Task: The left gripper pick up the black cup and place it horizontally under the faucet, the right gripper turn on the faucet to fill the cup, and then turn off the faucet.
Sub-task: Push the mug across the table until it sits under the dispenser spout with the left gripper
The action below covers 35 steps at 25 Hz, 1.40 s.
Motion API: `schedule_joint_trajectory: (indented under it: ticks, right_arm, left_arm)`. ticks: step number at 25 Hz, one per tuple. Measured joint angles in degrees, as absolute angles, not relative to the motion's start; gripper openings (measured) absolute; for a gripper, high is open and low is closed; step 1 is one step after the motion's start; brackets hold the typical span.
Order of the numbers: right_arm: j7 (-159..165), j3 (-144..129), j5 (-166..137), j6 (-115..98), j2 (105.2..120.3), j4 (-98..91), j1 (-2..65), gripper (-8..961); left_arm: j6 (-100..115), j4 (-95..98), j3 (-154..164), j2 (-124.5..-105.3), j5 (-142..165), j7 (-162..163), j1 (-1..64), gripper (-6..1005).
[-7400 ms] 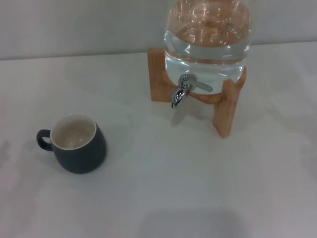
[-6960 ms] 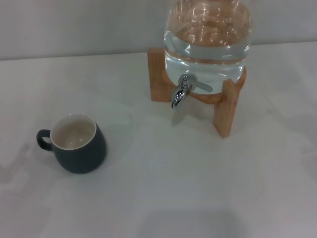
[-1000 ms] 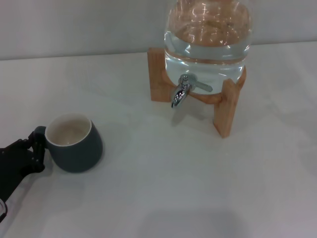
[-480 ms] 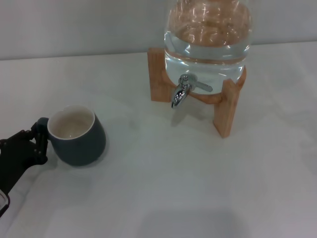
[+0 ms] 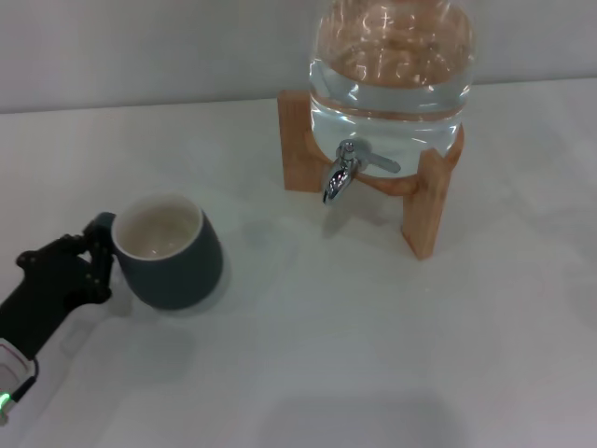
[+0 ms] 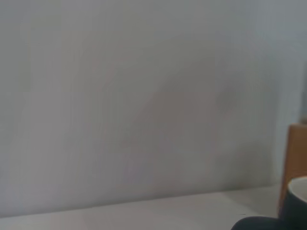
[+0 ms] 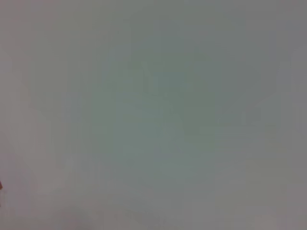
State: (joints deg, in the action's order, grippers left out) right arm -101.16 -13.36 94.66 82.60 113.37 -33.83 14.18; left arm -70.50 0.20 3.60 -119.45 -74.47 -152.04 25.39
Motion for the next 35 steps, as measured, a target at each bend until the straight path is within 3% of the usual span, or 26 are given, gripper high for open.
schedule_joint_trajectory:
  ticks: [24,35]
  right_arm:
    - [-101.2,-13.8,94.7,82.7,113.61,-33.8,14.4,841]
    - [-101.2,-13.8,94.7,82.7,113.83,-33.8,14.4,841]
  left_arm:
    - [-71.7,-2.1,3.1,-119.51,-68.2,-152.7,25.5,99]
    - [-67.7,-3.5,3.4,-119.62,-68.9,-152.9,28.9,99]
